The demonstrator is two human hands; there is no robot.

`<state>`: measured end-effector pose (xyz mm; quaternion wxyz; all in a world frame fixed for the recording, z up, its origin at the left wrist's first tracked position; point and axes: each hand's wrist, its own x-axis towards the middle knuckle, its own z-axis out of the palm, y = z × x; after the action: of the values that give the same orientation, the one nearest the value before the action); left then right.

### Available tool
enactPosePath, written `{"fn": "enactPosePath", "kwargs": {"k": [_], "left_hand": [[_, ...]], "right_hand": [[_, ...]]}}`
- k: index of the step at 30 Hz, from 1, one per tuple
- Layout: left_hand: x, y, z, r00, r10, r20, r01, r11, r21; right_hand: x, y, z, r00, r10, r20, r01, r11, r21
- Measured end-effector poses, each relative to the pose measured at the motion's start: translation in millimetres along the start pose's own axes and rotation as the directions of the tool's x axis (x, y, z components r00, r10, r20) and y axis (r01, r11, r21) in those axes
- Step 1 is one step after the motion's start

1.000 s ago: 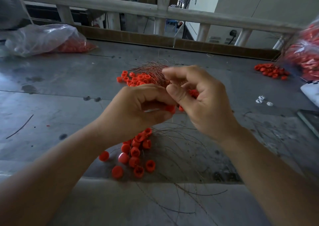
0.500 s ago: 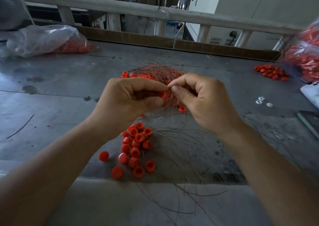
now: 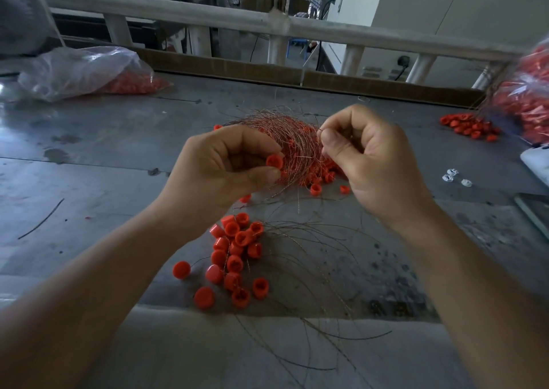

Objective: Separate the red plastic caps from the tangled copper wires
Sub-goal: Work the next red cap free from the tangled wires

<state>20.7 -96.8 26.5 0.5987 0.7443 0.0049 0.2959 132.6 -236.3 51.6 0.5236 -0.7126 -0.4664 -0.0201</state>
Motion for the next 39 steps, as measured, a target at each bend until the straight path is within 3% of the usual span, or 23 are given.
{"fn": "enactPosePath", "kwargs": {"k": [8, 13, 22, 39], "left_hand": [[-0.4, -1.0, -1.6, 0.999, -0.047, 0.005, 0.047, 0.996, -0.076], [0.5, -1.9, -5.5, 0.994, -0.071, 0.079, 0.081, 0.988, -0.128], [-1.6, -1.0, -4.5, 0.988, -0.103, 0.116, 0.122, 0.978, -0.17], [-1.7, 2.6, -5.9, 0.981, -0.12, 0.154, 0.151, 0.965, -0.214]], "right_hand": [[-2.8, -4.3, 0.6, 0.997, -0.061, 0.054, 0.057, 0.997, 0.06], [-3.4, -6.9, 1.9, 0.99, -0.1, 0.095, 0.094, 0.993, 0.065], [-6.7, -7.4, 8.2, 0.975, -0.017, 0.223, 0.029, 0.998, -0.047], [-2.6, -7.3, 1.5, 0.98, 0.077, 0.185, -0.07, 0.997, -0.044]]}}
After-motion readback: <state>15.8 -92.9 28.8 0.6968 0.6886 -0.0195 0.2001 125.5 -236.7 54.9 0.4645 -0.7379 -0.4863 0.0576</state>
